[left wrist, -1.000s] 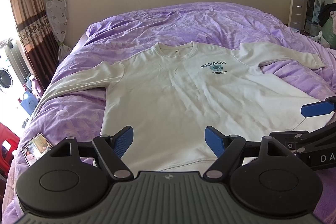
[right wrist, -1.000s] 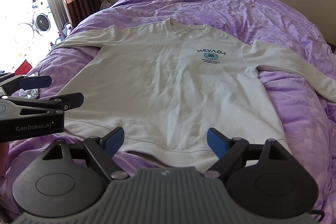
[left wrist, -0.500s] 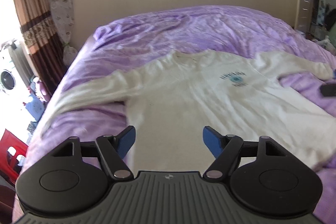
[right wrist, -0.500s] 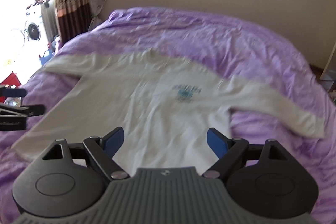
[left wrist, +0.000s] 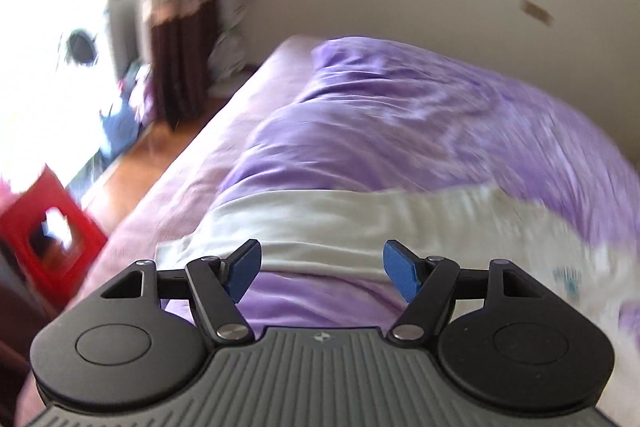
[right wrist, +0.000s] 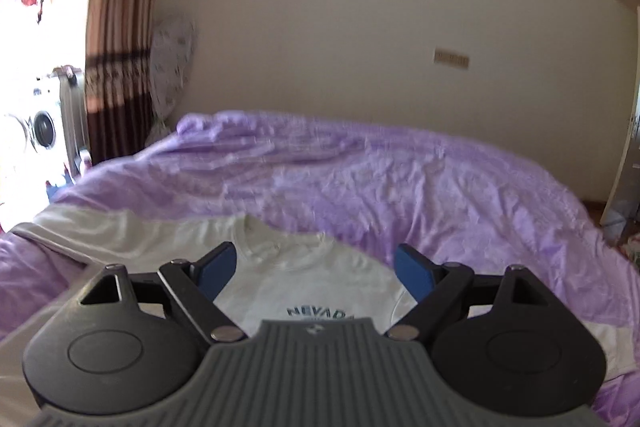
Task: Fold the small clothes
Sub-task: 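Grasp the sweatshirt sleeve cuff with the left gripper and lift it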
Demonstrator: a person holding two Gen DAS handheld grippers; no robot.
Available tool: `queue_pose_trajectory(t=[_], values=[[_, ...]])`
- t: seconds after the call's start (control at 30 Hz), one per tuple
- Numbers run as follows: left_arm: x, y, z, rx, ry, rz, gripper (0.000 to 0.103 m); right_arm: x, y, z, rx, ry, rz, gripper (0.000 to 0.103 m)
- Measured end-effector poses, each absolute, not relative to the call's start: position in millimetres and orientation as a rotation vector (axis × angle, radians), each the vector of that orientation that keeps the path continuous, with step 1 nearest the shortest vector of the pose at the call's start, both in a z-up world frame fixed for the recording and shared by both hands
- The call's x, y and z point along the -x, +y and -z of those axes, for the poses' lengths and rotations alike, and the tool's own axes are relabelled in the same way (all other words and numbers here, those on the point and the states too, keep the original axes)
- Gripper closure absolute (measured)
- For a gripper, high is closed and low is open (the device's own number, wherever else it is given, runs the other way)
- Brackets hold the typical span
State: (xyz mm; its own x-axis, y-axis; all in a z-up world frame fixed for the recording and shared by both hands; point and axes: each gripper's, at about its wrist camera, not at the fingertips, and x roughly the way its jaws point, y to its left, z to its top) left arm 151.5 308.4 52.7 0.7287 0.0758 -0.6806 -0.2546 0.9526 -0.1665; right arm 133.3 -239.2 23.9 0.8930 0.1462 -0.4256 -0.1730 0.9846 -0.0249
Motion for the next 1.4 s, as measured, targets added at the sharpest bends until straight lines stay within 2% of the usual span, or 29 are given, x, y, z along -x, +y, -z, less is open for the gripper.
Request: queue_pose_trajectory(t=[0.3,0.37,0.4,0.43,0.53,0.7,0.83,0.87,0.93,0.97,1.0,1.03,1.07,1.23,1.4], values=[[-146.0,470.1,38.4,0.800,0.721,-0.298,0.021,-265.4,-233.9,56.4,-0.121,0.755,-0.072,0.022],[-139.0,497.2,63.6,0.948,0.684,-0.311,0.021,-288.1,-223.8,73.0,-0.067,0.785,-0.029,0.032],[-135.3,509.6,76.4,1.016,0.670,-0.316,0.021,-298.1,-218.3,80.7,-0.038,0.794,-0.023,0.042],[-132.7,518.9,87.9,1.072,0.660,-0.321,0.021,-305.3,-213.4,87.3,-0.019,0.797,-0.028,0.048],[-124.2,534.3,117.2,1.211,0.642,-0.340,0.021,-321.0,-200.8,100.7,0.015,0.811,-0.052,0.060],[-127.0,547.2,156.5,1.400,0.632,-0.377,0.021,-337.7,-172.0,116.8,0.102,0.827,-0.104,0.060],[-143.1,550.1,174.2,1.422,0.675,-0.455,0.022,-340.0,-152.0,123.1,0.161,0.810,-0.144,0.060],[-147.5,551.1,176.7,1.421,0.686,-0.478,0.025,-340.0,-148.6,124.0,0.170,0.805,-0.150,0.060],[-153.6,554.5,178.6,1.424,0.700,-0.531,0.060,-340.1,-144.9,124.5,0.180,0.803,-0.166,0.057],[-155.6,556.4,177.3,1.426,0.699,-0.548,0.068,-339.7,-143.5,124.3,0.189,0.804,-0.173,0.054],[-156.7,558.0,173.0,1.420,0.689,-0.560,0.082,-337.8,-142.6,123.4,0.202,0.804,-0.178,0.050],[-157.9,558.7,165.2,1.397,0.678,-0.574,0.087,-335.9,-142.0,122.6,0.218,0.800,-0.181,0.049],[-157.8,557.5,153.9,1.360,0.656,-0.598,0.097,-334.0,-141.8,121.9,0.236,0.794,-0.181,0.049],[-163.2,521.2,62.5,1.085,0.509,-0.575,0.098,-326.7,-155.7,114.2,0.231,0.800,-0.195,0.049],[-187.4,429.2,-41.8,0.743,0.420,-0.443,0.098,-317.5,-180.5,92.2,0.122,0.799,-0.226,0.049]])
